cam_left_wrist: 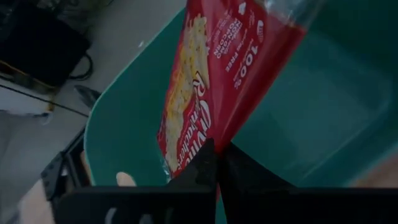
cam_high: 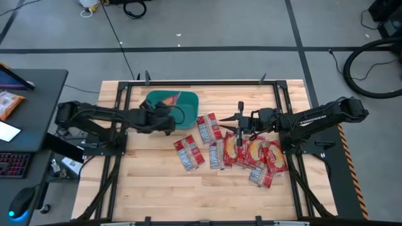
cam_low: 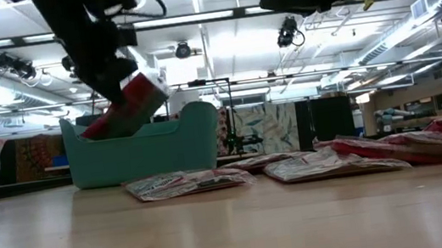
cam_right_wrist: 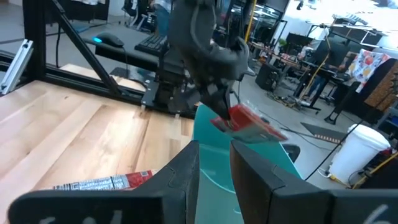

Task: Sort popcorn bags into baskets
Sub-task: Put the red popcorn pack into the green bin

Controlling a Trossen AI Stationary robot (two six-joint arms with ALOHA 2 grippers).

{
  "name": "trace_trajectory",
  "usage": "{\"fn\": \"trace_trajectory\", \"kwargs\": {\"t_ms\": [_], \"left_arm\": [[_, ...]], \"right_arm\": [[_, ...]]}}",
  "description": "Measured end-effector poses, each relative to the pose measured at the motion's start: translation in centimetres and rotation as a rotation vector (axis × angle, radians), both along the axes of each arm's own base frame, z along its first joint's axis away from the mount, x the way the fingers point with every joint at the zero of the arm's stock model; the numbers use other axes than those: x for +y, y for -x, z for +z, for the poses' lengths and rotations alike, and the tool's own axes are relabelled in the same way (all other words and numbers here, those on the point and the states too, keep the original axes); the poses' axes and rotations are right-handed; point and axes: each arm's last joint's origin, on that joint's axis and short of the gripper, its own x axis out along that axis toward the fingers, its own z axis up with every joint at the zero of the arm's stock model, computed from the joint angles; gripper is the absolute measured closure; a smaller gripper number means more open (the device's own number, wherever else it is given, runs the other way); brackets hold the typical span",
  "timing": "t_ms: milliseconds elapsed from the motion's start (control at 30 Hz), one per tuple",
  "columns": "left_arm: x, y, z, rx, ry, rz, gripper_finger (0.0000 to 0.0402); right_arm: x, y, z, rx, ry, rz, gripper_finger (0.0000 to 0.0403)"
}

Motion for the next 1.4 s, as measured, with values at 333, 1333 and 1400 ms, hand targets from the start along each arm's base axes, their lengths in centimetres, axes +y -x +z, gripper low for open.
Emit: {"fn": "trace_trajectory", "kwargs": {"t_ms": [333,1333,1400], "left_arm": [[1.1,-1.3,-3.4,0.201,0.052,-0.017,0.0329],[-8.0,-4.6,-3.2,0.111,0.151,-0.791,0.0241],[-8.6,-4.8,-4.1,0.139,0.196,-0.826,0.0241]], "right_arm": [[0.1,0.0,0.0,0.001,-0.002,0.021,0.0308],[0.1,0.0,-0.1,0.008,-0.023,0.02,0.0308],[0.1,0.0,-0.1,0.007,-0.028,0.02,0.0308]]}}
